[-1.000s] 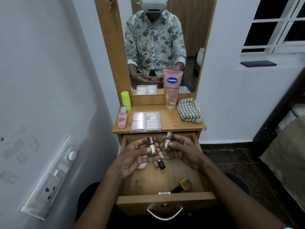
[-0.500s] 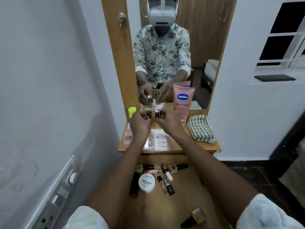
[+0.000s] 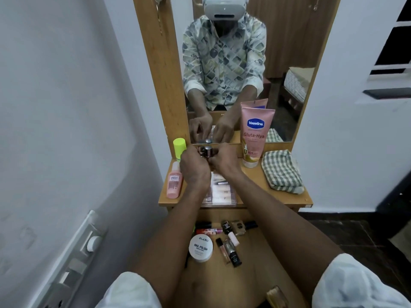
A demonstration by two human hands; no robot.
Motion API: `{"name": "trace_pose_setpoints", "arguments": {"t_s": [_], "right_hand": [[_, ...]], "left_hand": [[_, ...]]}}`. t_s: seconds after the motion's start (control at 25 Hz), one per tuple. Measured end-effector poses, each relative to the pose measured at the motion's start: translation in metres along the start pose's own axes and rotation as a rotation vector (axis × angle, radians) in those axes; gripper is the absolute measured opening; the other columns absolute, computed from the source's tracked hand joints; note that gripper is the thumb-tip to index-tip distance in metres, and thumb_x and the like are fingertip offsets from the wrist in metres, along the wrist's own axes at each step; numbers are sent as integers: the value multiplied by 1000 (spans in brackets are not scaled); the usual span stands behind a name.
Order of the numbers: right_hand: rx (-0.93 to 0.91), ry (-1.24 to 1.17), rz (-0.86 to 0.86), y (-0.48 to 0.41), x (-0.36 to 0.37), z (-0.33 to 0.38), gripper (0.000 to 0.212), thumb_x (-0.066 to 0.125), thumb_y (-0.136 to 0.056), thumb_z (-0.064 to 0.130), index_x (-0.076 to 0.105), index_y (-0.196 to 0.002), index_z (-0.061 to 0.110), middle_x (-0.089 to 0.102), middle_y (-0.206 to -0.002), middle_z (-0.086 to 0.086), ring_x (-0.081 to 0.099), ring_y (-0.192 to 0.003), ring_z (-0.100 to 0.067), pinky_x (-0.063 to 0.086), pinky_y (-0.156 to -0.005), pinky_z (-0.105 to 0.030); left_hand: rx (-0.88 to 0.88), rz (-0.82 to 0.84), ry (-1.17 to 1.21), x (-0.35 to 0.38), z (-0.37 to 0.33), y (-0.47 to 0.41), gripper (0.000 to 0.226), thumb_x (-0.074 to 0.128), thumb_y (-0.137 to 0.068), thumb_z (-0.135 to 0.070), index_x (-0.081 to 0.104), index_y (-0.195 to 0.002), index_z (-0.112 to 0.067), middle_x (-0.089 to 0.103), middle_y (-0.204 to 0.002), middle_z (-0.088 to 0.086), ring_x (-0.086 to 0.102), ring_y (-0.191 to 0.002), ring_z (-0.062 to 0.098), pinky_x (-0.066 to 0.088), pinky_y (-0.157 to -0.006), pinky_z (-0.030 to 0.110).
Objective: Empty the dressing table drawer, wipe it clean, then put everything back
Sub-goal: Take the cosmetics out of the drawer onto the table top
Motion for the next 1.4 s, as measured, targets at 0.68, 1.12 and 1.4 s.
{"name": "trace_pose_setpoints", "arguments": {"t_s": [0.68,1.12,1.4], "right_hand": [[24,94,29,10,-17,9,26,73,-76,-2,58,-60,13,60,-60,0,61,-58,-14,52,-53,-29],[-178,301,614,145,-79,-4,8,66,-87,6,71,-84,12,70,-73,2,66,-57,-3,52,-54,-19],[11,694,374,170,-56,-78,15,53,-94,7,67,-100,7,68,-105,-11,65,-89,-23,49,-73,-30]], "left_hand": [[49,9,-56,-6,-4,4,13,49,-98,-4,61,-100,-7,66,-98,10,53,-78,17,44,-67,29],[483,463,-35,-54,22,98,4,68,-86,-15,71,-83,-16,70,-76,-6,59,-63,-2,43,-58,8],[86,658,-274,-6,78,149,25,75,-79,-28,71,-80,-4,72,-78,9,68,-68,22,54,-58,32]]}}
Point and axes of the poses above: each hand's wrist, its own y-axis away from the middle knuckle, its own x-axis out of the palm, z = x × y, the point moved 3 cm from there along -y, towards the middle knuckle
